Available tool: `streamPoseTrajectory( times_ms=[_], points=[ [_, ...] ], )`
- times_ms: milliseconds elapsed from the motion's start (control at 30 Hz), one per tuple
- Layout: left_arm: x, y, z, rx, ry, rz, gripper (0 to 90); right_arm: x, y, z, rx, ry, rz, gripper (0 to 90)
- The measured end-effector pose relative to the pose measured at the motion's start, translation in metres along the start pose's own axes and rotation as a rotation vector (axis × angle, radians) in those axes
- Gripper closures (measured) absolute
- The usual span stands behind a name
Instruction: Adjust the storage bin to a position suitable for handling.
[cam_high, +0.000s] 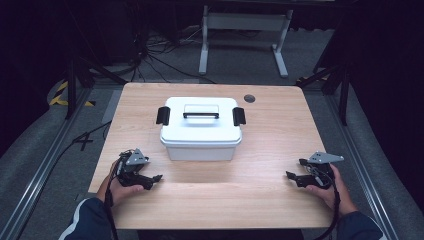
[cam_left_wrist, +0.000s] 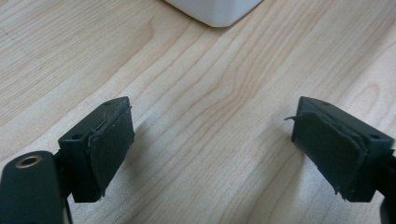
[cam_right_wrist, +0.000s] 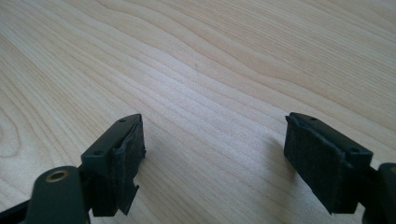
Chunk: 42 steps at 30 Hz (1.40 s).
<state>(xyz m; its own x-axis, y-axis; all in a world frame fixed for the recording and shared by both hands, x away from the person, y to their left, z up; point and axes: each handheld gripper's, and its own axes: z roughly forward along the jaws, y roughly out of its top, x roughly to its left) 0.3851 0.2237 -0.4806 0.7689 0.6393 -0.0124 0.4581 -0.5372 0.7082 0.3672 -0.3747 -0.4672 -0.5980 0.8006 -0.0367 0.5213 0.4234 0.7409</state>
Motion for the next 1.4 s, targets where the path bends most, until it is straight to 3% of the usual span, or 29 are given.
streamPoseTrajectory(
  times_ms=[467, 533, 733, 900, 933, 967, 1400],
  points=[
    [0.0, 0.0, 0.0, 0.0, -0.001, 0.001, 12.4, 0.0, 0.0, 0.0, 0.001, 0.003, -0.003, 20.1],
    [0.001, 0.0, 0.0, -0.001, 0.003, 0.005, 12.4, 0.0, 0.001, 0.001, 0.01, -0.019, 0.002, 14.4],
    [0.0, 0.0, 0.0, 0.0, 0.0, 0.001, 12.4, 0.0, 0.006, 0.001, 0.033, -0.033, -0.043, 15.0],
    [0.001, 0.0, 0.0, 0.002, -0.007, 0.0, 12.1, -0.004, 0.006, 0.002, 0.042, -0.015, -0.015, 15.0],
    [0.0, 0.0, 0.0, 0.001, -0.004, -0.002, 12.2, -0.004, 0.007, 0.0, 0.053, -0.047, -0.024, 17.6],
    [0.0, 0.0, 0.0, 0.0, -0.004, -0.002, 12.2, -0.004, 0.007, -0.001, 0.052, -0.049, -0.023, 19.3],
    [0.001, 0.0, 0.001, -0.001, -0.013, 0.002, 12.0, -0.002, 0.014, 0.001, 0.049, -0.016, -0.043, 26.5]
  ],
)
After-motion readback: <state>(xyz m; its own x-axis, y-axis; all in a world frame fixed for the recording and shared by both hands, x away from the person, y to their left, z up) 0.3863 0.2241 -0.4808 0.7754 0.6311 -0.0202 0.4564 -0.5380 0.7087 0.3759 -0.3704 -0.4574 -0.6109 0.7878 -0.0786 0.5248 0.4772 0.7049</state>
